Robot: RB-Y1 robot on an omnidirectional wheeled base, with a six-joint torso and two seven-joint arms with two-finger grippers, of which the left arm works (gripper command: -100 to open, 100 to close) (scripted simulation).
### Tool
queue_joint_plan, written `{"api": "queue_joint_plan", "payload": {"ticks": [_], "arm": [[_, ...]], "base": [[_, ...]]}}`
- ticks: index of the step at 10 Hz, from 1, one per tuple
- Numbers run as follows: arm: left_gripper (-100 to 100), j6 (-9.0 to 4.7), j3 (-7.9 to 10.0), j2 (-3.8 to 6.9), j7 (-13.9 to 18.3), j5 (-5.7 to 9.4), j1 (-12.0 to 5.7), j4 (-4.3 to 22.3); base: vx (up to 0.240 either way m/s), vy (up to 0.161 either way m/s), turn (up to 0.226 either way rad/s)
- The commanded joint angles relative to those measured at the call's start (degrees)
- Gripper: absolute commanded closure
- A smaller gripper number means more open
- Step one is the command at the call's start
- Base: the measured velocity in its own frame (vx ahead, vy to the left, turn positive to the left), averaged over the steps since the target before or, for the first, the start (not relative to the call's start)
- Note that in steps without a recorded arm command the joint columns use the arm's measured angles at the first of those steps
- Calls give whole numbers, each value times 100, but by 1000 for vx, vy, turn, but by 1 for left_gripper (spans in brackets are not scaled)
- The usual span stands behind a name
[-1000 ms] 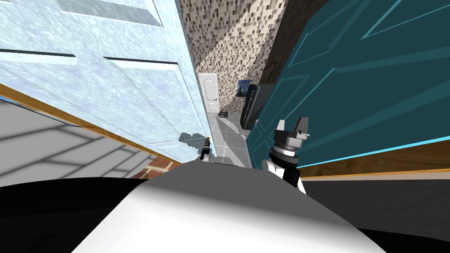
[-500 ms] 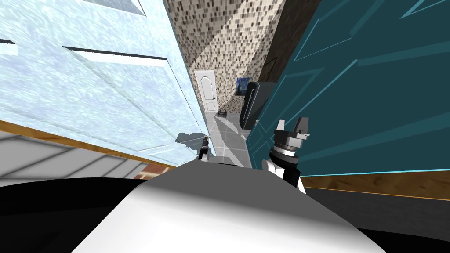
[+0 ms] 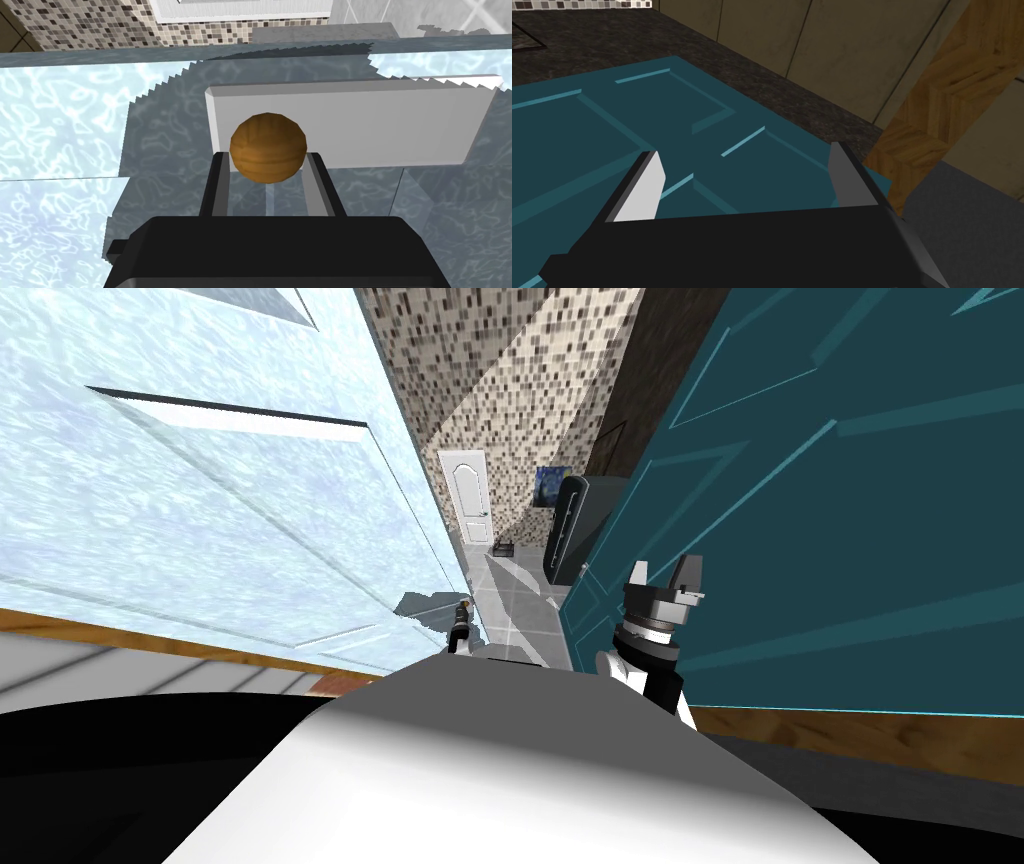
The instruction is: Push the door open
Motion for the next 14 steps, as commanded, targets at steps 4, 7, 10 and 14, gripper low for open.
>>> {"api": "queue_joint_plan", "payload": {"ticks": [4, 7, 10, 14], "arm": [[-100, 164, 195, -34, -162, 160, 183, -392], [-100, 186, 263, -146, -206, 238, 196, -432], [-100, 161, 284, -130, -209, 260, 216, -430], [-100, 63, 308, -91, -201, 279, 252, -394]], "base": [[18, -59, 48], [-155, -193, 53], [-59, -96, 20], [197, 107, -35]]}}
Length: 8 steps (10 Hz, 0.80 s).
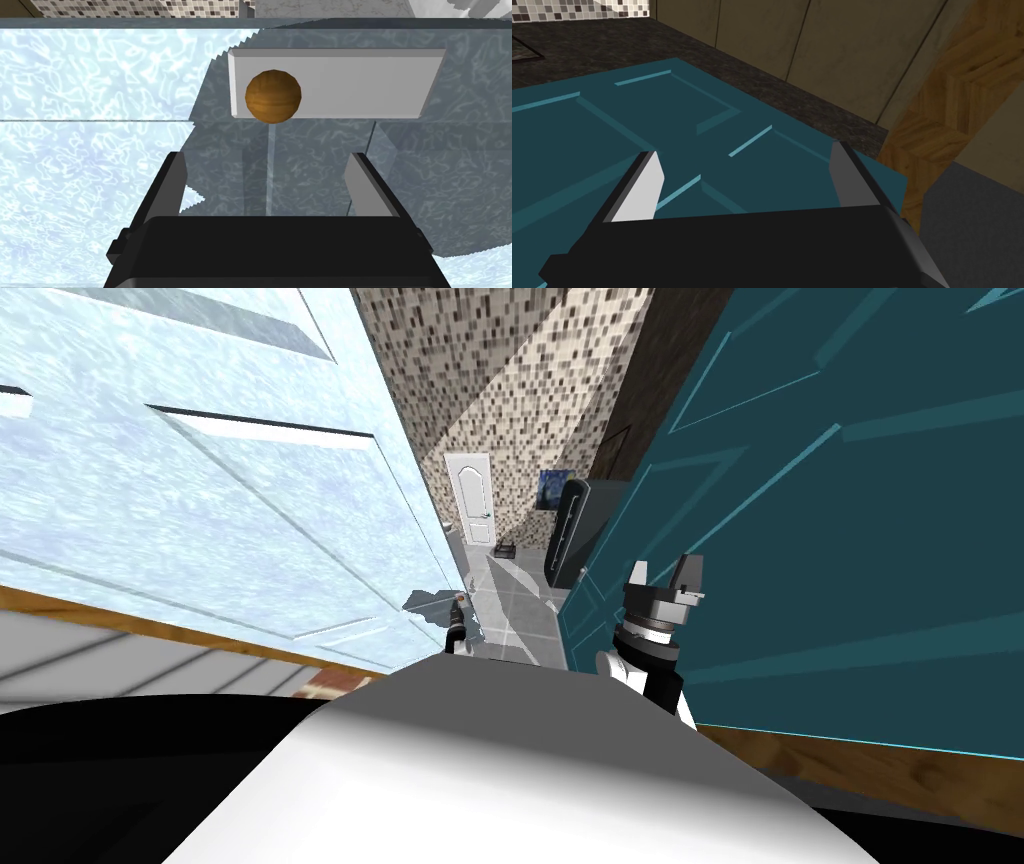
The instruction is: Push the door open
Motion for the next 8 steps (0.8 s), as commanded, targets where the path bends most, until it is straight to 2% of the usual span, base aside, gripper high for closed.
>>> {"api": "queue_joint_plan", "payload": {"ticks": [1, 3, 4, 5, 8], "arm": [[-100, -30, 9, -9, -3, 7, 28, -11], [-100, -90, 24, -48, 2, 19, 50, 11], [-100, -53, 20, -44, -6, 15, 61, -35], [100, -53, 20, -44, -6, 15, 61, -35], [100, -53, 20, -44, -6, 15, 61, -35]], "base": [[227, 48, -27], [202, 78, -41], [87, 41, -4], [-18, -13, 5], [-23, -10, -4]]}}
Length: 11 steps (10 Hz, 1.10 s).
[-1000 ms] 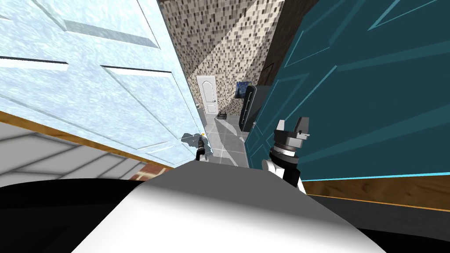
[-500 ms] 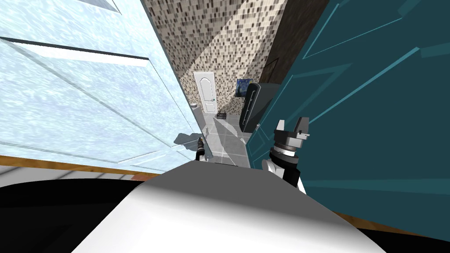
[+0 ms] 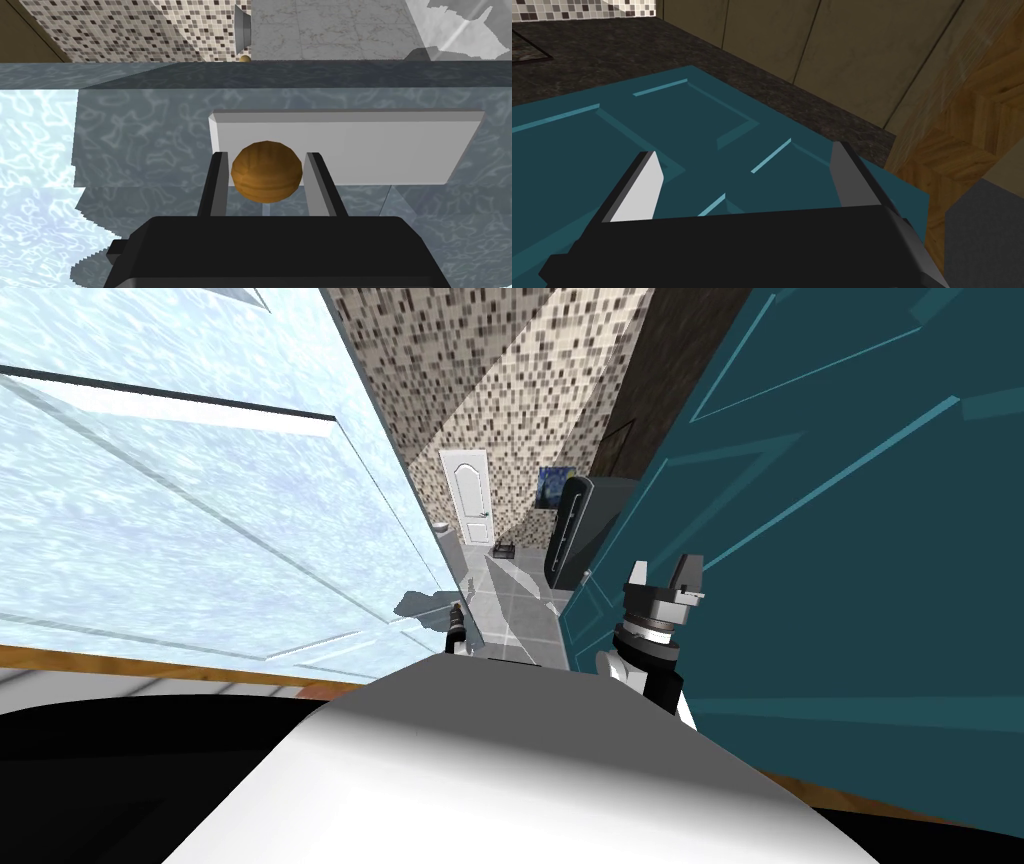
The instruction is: Push the door open
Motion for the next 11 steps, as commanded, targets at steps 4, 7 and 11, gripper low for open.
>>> {"api": "queue_joint_plan", "payload": {"ticks": [4, 7, 11], "arm": [[100, -12, 39, 63, 15, 54, -13, 71], [100, -37, 101, 158, 37, 137, -44, 172], [100, -84, 214, 319, 78, 289, -100, 356]], "base": [[61, -5, 25], [180, 22, 54], [194, 8, 73]]}}
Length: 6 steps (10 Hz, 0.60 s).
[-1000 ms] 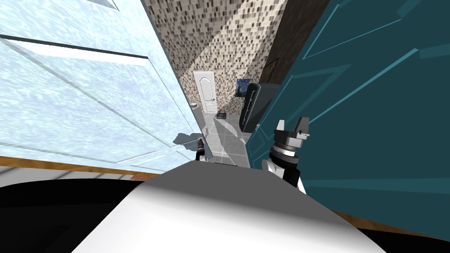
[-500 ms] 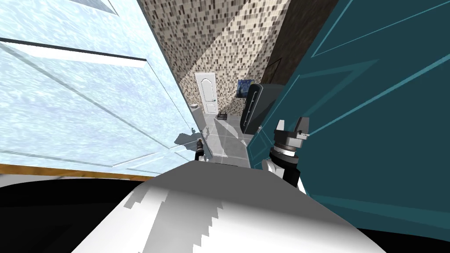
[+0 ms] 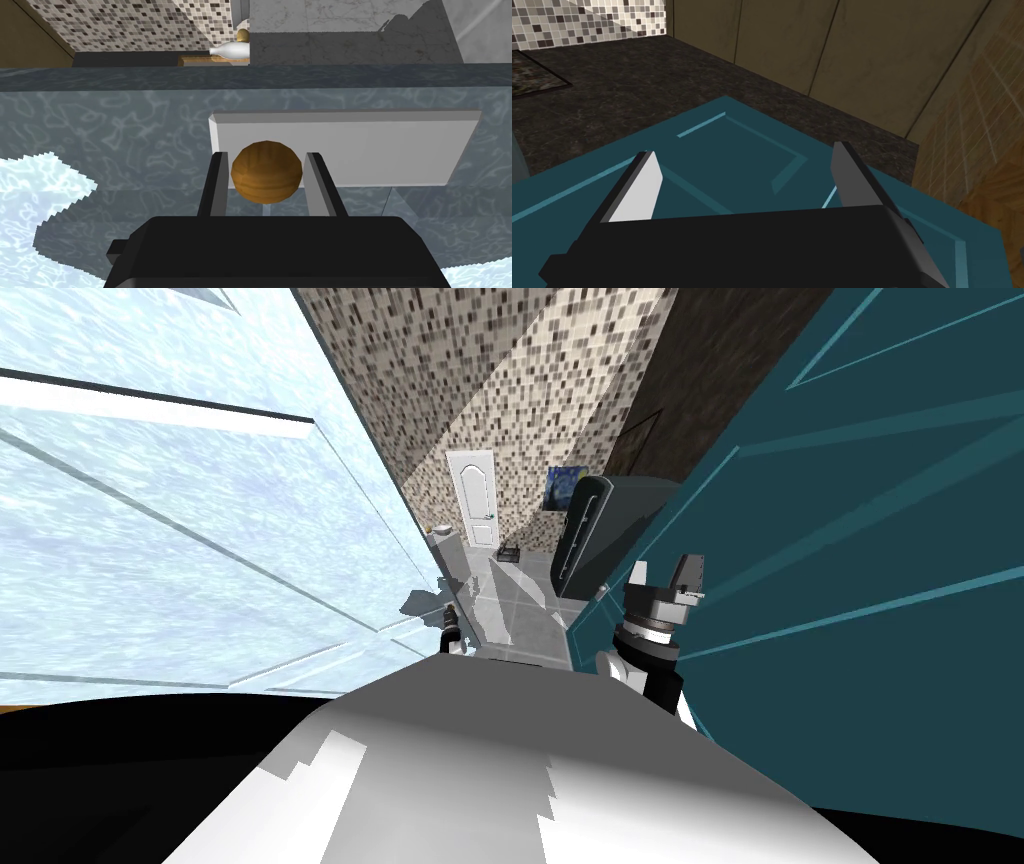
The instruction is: Push the door open
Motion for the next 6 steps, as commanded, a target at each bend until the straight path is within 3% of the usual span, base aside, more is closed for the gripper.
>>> {"api": "queue_joint_plan", "payload": {"ticks": [1, 4, 6], "arm": [[100, 12, 73, 68, -2, 76, 67, -49], [100, -24, 159, 182, 28, 191, 25, 90], [100, -31, 176, 205, 35, 214, 16, 119]], "base": [[205, 15, 97], [187, 15, 68], [96, 14, 35]]}}
